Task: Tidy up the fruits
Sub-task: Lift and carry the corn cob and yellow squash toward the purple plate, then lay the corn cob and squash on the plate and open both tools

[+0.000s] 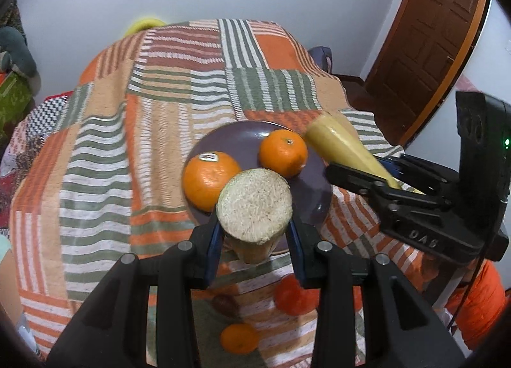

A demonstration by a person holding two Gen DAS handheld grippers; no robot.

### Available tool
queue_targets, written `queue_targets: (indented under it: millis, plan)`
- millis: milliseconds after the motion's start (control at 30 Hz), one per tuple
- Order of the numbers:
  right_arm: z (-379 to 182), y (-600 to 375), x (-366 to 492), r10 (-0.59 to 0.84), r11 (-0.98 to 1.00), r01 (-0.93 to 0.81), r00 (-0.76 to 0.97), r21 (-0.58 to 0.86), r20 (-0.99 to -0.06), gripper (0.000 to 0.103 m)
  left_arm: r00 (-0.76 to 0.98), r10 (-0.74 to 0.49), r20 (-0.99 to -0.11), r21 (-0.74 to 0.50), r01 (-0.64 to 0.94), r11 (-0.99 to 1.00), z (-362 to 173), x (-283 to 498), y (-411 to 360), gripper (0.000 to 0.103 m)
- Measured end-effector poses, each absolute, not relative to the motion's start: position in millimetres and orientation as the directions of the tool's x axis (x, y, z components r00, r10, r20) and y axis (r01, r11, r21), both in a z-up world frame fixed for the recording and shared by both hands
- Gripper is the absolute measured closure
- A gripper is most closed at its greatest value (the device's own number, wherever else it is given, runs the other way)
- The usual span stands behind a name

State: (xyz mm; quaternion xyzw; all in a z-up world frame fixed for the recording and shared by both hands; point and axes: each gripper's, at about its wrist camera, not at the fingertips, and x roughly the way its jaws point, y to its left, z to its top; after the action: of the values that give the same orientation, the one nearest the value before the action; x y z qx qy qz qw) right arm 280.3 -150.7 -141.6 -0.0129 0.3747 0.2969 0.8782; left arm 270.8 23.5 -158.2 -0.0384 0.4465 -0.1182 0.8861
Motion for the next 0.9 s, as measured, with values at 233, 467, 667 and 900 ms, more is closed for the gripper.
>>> queue_targets:
  millis: [233,467,667,900]
  plan:
    - [-151,-134,294,0.506,0.817,-0.547,0.527,0.184,-0.682,0.069,0.561,-0.242,-0.791,-0.155,0.198,0.968,-171,293,8,0.066]
    - [-158,-130,313,0.498,0.823,-0.535,0.516,0.191,-0.697,0.069,0.552,-0.251,-0.795,-0.188,0.169,0.967,-183,319,17,0.066]
    - [-167,-129,320,0.507,0.819,-0.532,0.493,0.216,-0.707,0.069,0.538,-0.268,-0.799,-0.223,0.148,0.964,-189,335,25,0.066]
    - [-168,-128,322,0.51,0.816,-0.535,0.493,0.216,-0.705,0.069,0.539,-0.272,-0.797,-0.227,0.149,0.962,-190,338,27,0.066]
